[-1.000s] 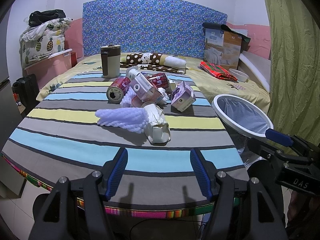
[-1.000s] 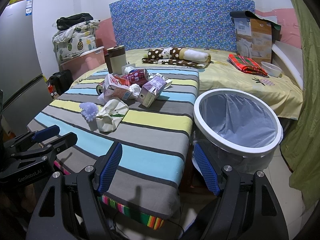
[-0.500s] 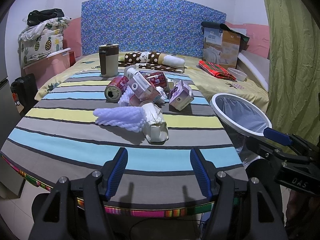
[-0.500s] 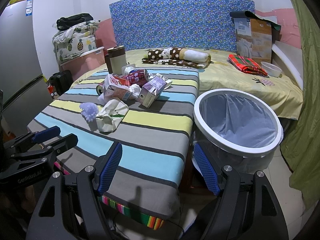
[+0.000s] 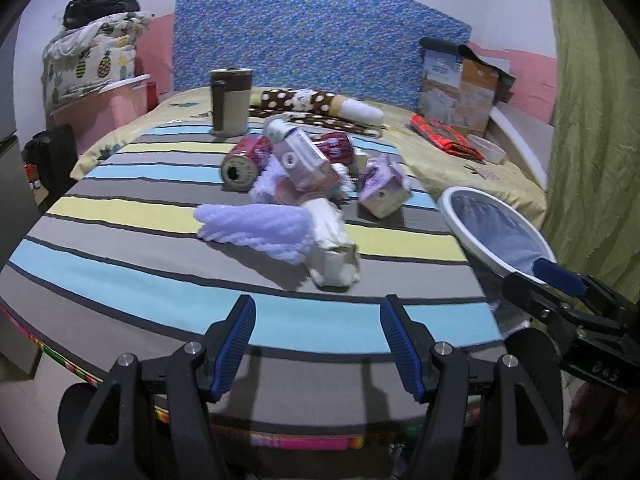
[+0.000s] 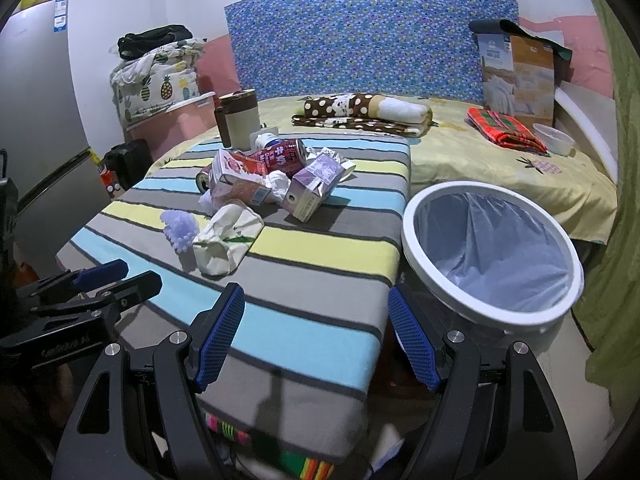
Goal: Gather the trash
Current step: 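Grasp the red can with the left tool while the right grasps the purple carton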
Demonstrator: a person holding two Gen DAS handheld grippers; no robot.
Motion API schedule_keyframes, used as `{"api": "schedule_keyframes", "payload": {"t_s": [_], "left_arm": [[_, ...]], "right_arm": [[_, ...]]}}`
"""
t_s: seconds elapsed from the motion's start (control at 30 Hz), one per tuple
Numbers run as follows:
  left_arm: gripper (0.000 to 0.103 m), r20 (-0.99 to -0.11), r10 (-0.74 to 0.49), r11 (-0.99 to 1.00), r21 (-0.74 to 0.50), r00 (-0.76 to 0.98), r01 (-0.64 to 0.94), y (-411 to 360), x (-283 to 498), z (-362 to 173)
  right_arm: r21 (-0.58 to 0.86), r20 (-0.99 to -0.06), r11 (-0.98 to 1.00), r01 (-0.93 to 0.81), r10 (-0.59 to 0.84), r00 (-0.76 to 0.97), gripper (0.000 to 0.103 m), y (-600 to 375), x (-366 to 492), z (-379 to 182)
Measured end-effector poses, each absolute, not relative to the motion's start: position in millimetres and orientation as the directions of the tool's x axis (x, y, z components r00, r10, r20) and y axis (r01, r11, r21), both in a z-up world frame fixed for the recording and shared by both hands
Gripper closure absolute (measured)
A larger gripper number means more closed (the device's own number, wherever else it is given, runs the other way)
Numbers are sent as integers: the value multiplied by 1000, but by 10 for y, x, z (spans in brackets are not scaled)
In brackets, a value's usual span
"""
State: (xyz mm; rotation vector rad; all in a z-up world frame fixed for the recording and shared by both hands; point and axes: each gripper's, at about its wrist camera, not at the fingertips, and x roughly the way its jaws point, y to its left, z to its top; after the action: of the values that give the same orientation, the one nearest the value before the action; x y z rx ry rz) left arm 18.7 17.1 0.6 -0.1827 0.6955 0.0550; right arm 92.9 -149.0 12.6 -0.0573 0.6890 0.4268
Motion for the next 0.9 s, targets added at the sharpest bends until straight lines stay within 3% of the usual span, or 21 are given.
{"api": "schedule_keyframes", "payload": {"t_s": [0.47,0.9], "left_arm": [[36,-635,14,941,-252,772,-225,593,633,51],[36,-633,76,950,-190,771,-249,1044,1215,95]], "right_arm": [[109,-626,903,-416,388,677,28,-1302,1309,169],[137,-634,903,-406,395,665,28,-1136,1675,132]]}}
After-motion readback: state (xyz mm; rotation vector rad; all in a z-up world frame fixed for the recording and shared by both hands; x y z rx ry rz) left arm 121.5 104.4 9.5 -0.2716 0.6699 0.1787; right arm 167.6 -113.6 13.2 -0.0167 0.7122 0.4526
